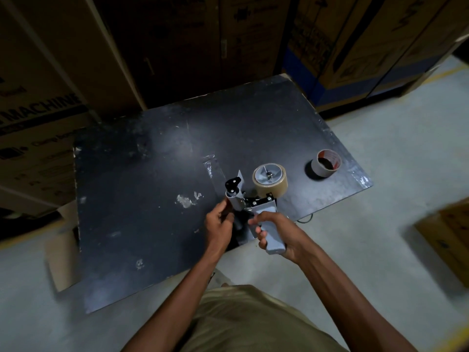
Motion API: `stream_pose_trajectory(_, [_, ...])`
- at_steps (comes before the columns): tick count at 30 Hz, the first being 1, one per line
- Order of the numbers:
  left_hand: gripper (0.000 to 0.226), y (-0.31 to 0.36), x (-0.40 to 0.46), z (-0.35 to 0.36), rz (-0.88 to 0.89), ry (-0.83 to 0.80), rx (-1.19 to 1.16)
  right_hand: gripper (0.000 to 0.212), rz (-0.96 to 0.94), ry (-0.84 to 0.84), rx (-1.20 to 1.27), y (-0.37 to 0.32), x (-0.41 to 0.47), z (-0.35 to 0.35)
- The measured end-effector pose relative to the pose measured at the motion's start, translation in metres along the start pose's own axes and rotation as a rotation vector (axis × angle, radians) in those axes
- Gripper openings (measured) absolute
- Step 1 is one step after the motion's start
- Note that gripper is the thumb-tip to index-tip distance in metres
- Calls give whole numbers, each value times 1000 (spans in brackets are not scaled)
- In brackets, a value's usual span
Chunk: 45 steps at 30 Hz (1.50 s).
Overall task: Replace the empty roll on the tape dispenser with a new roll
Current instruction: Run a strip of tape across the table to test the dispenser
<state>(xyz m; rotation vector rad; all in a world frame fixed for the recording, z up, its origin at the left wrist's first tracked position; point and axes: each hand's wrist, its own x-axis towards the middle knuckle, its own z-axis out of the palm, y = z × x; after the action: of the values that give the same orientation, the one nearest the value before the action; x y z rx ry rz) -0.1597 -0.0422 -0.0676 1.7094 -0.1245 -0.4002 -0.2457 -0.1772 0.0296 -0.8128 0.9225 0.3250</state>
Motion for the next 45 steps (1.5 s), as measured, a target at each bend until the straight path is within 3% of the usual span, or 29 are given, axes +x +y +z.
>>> stream_pose_trajectory(3, [49, 2, 1, 5, -43, -36, -73, 16, -16, -6, 29, -1, 3, 6])
stream_pose_trajectory(8, [28, 20, 14, -11, -99, 94, -268, 23, 4, -66, 96, -8, 6, 10])
stream_pose_trajectory(20, [33, 31, 64, -69, -5, -124, -102, 19, 133, -199, 172, -23, 17, 27])
stream_pose_trajectory(25, [33, 33, 72, -81, 11, -122, -58, 19, 168, -231, 206, -24, 24, 29])
stream_pose_trajectory(31, [13, 35, 82, -103, 12, -157, -18, 20, 178, -232, 207, -27, 27, 36])
stream_pose_trajectory(35, [14, 38, 88, -116, -31, -226, -13, 21, 181, -245, 194, -30, 28, 39])
stream_pose_trajectory(45, [20, 46, 101, -111, 69, -145, 88, 19, 203, -289, 184, -37, 29, 40])
